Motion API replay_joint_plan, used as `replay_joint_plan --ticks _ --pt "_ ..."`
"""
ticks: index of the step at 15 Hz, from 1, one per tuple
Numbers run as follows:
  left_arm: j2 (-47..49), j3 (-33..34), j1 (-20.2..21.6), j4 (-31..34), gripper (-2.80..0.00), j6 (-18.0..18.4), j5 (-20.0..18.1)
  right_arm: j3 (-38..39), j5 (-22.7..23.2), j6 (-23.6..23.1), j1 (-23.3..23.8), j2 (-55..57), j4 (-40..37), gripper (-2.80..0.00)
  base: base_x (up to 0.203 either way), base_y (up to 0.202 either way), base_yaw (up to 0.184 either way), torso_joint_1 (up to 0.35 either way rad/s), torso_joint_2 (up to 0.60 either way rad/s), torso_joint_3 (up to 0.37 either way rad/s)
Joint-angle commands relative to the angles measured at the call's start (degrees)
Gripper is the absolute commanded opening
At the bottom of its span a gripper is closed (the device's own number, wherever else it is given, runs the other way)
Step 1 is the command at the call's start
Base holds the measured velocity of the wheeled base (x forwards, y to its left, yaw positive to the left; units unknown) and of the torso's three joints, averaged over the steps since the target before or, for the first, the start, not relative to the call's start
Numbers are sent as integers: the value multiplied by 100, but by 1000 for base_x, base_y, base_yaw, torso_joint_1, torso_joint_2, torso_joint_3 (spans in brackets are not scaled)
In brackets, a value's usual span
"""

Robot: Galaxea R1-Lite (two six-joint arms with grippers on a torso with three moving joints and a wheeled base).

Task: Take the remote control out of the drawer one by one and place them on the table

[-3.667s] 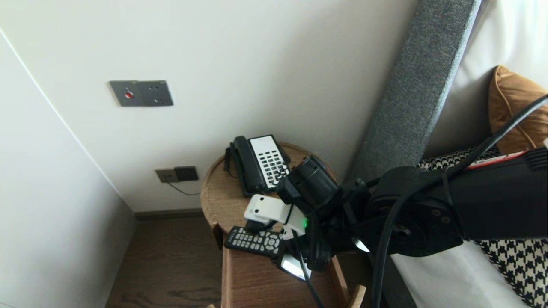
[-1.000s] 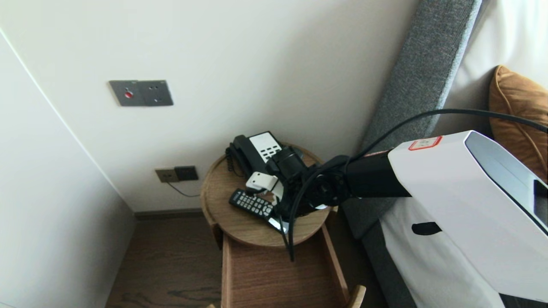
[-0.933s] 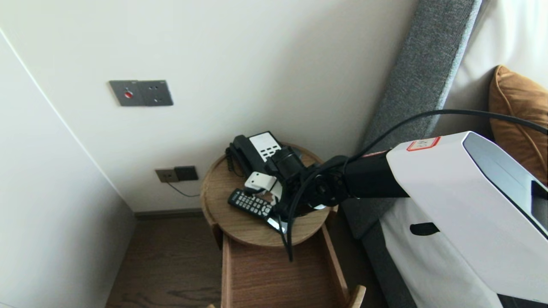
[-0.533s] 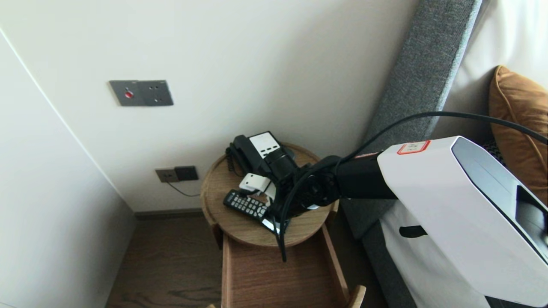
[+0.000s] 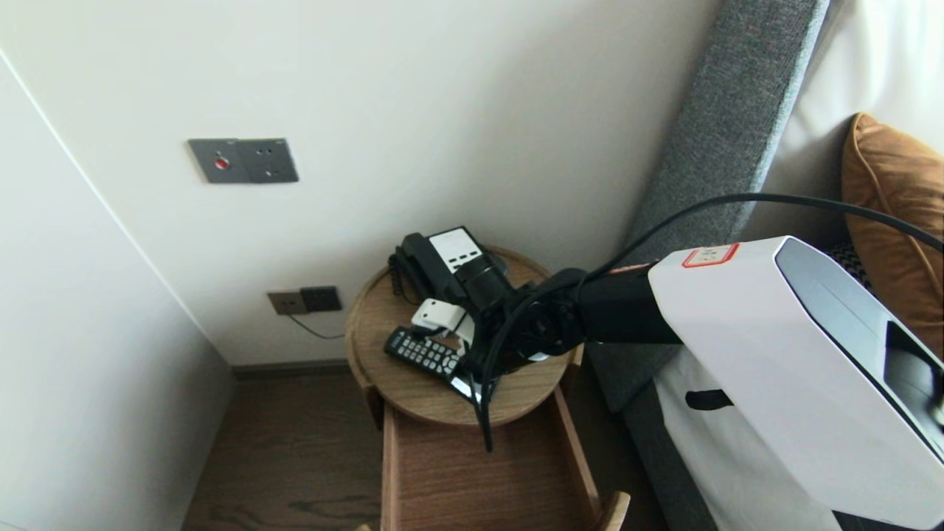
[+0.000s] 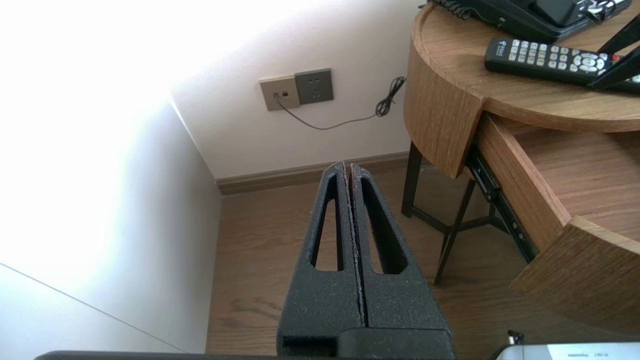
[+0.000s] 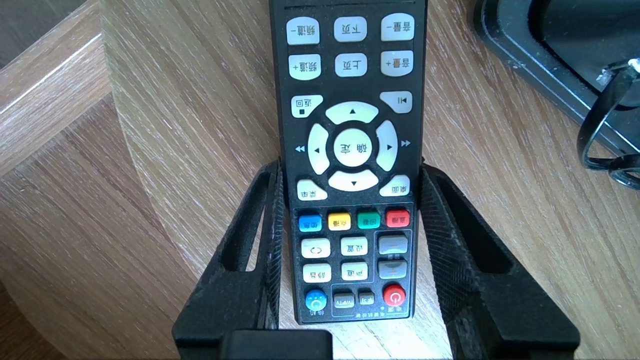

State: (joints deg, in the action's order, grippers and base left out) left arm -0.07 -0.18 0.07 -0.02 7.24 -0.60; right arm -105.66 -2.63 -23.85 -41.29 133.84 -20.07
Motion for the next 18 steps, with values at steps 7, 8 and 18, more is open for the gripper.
replay_joint_plan --ticks 7,8,18 --pt "-1 1 1 -6 -280 5 -2 -9 -9 -40 -19 28 -15 0 0 0 0 0 0 0" --pt "-1 1 1 -6 -280 5 -2 -25 -9 -40 -19 28 -15 0 0 0 0 0 0 0" --pt "7 1 1 -1 -280 14 7 64 -61 6 -54 -662 -373 0 0 0 0 0 0 0"
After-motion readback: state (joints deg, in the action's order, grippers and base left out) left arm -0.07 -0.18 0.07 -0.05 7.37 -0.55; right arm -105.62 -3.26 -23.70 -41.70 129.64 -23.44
